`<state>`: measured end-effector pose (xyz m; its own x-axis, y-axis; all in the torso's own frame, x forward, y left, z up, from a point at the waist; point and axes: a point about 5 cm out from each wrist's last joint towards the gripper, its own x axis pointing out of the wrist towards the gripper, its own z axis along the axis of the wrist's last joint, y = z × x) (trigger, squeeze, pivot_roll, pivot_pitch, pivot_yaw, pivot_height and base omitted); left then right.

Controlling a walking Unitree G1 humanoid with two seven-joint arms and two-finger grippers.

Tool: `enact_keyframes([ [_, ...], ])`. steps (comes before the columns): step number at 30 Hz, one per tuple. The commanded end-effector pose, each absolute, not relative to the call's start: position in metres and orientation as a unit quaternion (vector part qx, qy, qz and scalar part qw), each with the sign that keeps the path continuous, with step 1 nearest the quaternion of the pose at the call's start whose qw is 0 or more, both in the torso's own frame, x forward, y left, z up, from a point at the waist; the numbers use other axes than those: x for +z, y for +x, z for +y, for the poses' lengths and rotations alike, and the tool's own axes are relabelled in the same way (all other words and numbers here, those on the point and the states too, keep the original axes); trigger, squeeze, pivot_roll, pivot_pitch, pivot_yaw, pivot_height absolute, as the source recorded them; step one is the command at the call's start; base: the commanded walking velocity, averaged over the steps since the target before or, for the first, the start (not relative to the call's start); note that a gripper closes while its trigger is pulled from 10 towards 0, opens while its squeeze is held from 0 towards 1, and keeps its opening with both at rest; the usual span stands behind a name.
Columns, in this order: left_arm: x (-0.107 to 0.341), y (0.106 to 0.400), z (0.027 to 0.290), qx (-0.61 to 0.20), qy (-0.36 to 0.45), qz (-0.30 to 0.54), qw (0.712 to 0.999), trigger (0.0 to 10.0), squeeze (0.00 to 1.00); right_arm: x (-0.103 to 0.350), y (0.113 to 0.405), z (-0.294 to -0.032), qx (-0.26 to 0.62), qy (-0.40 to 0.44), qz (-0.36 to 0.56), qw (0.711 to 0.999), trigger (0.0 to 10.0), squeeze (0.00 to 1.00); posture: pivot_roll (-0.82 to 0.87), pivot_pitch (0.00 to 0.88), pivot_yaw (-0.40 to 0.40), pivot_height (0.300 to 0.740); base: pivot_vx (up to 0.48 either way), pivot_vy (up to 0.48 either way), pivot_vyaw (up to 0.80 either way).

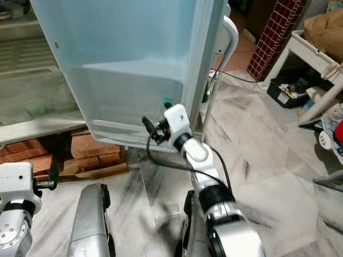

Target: Restocking fridge

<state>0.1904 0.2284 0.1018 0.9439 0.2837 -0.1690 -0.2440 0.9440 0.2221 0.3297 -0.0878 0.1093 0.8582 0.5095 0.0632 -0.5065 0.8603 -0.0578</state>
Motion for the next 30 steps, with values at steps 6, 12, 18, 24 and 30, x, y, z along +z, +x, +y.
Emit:
enact_keyframes([
  [6,0.098,0.198,0.221,0.121,0.095,0.089,0.984,10.0,0.0,0.111,0.317,-0.105,0.188,0.008,-0.04,0.981,10.0,0.84,0.12,0.0,-0.044,0.502,0.0,0.0,0.0],
  [12,0.094,0.203,0.218,0.114,0.065,0.099,0.986,10.0,0.0,0.118,0.318,-0.121,0.15,0.005,-0.026,0.988,10.0,0.56,0.1,0.0,-0.034,0.502,0.0,0.0,0.0],
  [18,0.093,0.21,0.214,0.114,0.075,0.089,0.987,10.0,0.0,0.112,0.313,-0.135,0.123,0.025,-0.007,0.992,10.0,0.0,0.09,0.0,-0.035,0.502,0.0,0.0,0.0],
  [24,0.093,0.213,0.21,0.106,0.081,0.084,0.987,10.0,0.0,0.121,0.317,-0.139,0.11,0.027,-0.017,0.993,0.0,0.0,0.08,0.0,-0.039,0.502,0.0,0.0,0.0],
  [30,0.091,0.212,0.211,0.108,0.088,0.083,0.987,10.0,0.0,0.126,0.32,-0.14,0.104,0.032,-0.025,0.994,10.0,0.0,0.08,0.0,-0.041,0.502,0.0,0.0,0.0],
])
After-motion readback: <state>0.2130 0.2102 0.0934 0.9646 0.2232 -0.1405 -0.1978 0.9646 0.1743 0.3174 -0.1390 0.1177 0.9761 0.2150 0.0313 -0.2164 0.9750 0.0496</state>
